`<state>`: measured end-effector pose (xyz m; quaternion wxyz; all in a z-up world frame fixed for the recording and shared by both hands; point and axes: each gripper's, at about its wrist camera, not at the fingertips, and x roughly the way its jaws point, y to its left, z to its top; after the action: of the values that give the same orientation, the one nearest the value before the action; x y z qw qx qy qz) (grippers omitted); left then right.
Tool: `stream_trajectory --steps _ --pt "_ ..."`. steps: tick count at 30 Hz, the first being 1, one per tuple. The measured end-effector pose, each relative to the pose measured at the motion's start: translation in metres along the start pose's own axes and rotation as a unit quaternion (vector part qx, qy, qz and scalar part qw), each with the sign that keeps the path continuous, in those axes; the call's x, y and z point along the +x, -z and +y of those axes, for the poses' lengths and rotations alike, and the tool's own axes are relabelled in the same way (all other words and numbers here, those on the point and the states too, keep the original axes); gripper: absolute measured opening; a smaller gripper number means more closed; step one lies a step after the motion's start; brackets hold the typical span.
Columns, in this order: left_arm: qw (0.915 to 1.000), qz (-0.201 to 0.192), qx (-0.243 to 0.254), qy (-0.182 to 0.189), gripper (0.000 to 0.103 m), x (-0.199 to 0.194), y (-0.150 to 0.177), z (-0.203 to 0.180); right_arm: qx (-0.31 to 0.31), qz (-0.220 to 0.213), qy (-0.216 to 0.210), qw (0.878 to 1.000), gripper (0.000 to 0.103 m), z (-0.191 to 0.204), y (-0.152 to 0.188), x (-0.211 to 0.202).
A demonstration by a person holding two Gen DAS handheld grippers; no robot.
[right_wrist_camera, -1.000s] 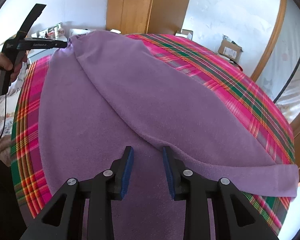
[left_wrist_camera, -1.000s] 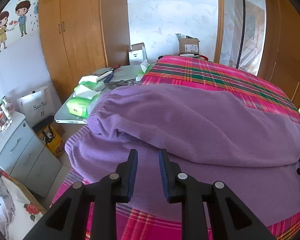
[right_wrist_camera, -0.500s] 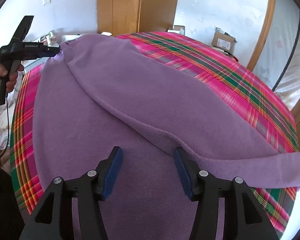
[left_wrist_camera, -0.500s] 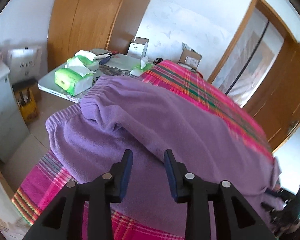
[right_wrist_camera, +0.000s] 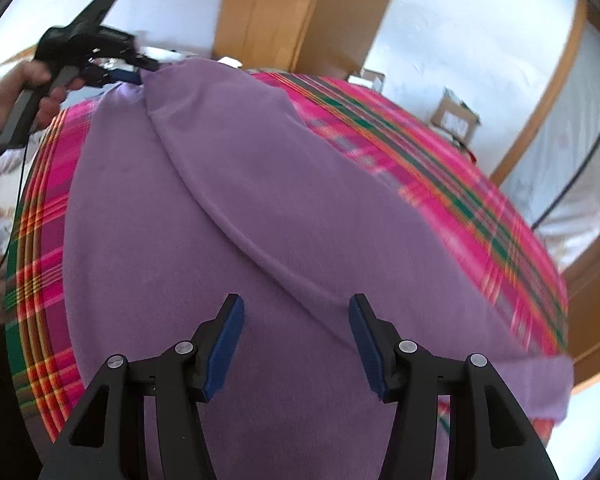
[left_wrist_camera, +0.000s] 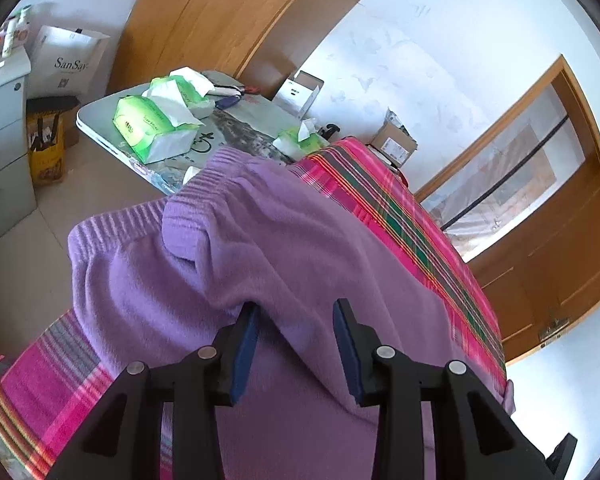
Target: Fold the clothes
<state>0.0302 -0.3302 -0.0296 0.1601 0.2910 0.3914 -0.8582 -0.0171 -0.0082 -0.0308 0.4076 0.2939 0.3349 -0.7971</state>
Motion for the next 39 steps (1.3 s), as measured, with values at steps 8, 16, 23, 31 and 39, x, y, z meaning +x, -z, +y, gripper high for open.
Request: stream_trajectory --steps 8,16,23,31,39 --pt "0.9991 -0.021 0.032 0.017 0.004 -0.004 -0.014 -0.016 -0.068 -0.008 0.0 0.998 0.056 0.011 -0.016 0.009" --pt "0.9974 -0.036 0.059 0.022 0.002 -0.011 -0.025 -0.03 -0.08 0.003 -0.041 0.996 0.005 0.015 -0.022 0.015" --pt "0.9952 -0.049 0.078 0.034 0.002 -0.019 -0.04 -0.046 -0.054 -0.023 -0.019 0.998 0.003 -0.002 -0.032 0.002" --pt "0.9901 -0.067 0.115 0.046 0.002 -0.031 -0.068 -0.078 -0.015 -0.08 0.015 0.997 0.002 -0.038 -0.061 -0.035" --pt "0.9867 -0.081 0.129 0.057 0.002 -0.063 -0.054 -0.064 -0.002 -0.14 0.015 0.99 0.002 -0.04 -0.077 -0.095"
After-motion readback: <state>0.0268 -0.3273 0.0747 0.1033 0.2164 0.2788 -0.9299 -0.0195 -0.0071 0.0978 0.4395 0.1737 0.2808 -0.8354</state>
